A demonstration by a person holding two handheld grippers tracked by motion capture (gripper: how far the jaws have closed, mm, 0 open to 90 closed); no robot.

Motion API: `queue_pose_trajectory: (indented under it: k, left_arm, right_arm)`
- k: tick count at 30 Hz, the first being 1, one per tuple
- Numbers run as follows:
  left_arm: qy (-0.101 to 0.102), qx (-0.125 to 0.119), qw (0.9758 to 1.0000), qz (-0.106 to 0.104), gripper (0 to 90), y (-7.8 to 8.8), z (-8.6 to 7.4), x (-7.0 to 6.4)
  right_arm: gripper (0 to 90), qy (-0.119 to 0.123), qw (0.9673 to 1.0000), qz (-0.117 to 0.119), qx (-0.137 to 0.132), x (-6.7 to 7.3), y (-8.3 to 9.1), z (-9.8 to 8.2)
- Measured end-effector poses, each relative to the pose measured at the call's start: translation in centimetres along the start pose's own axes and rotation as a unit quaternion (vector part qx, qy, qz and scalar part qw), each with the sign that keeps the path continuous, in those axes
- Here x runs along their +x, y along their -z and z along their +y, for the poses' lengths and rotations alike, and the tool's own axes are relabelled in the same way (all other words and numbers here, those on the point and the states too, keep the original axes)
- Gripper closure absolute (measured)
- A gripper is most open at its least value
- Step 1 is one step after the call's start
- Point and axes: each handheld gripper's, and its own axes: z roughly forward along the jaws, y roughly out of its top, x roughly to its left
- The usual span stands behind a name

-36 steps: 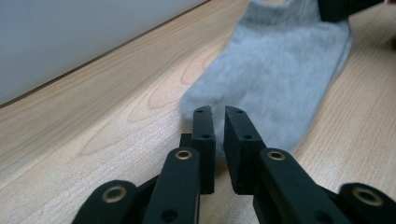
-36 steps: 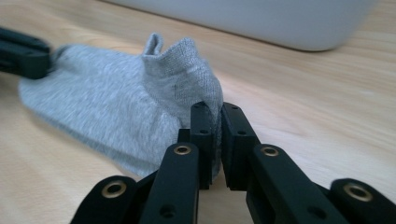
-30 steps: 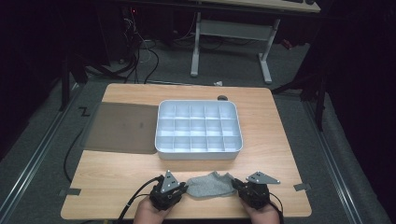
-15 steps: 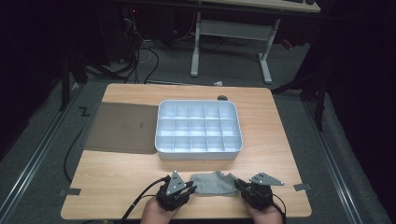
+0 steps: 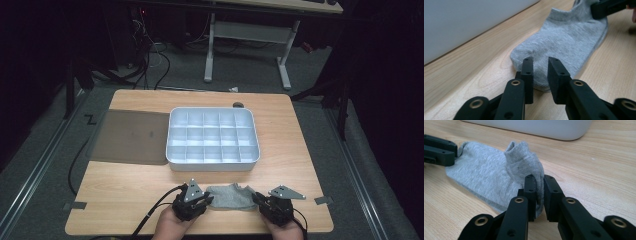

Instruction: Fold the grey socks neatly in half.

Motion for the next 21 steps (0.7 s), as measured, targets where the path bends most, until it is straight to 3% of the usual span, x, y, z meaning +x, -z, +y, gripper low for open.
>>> queue_pose_trajectory:
  k: [5,12,21]
  left_arm:
    - [-0.010,0.003,0.9999,-0.005,76.9,-0.1,-0.1,-0.3]
    - [-0.016,0.004,0.9997,-0.017,76.7,-0.1,-0.1,-0.7]
    - [-0.015,0.008,0.9996,-0.025,76.9,-0.1,-0.1,-1.1]
  right_arm:
    - [82.6,0.003,0.9999,-0.006,-0.010,0.3,0.6,0.4]
    - [82.3,0.027,0.9993,-0.008,-0.027,1.7,1.7,1.5]
    - [82.5,0.038,0.9987,0.019,-0.028,4.2,1.3,2.8]
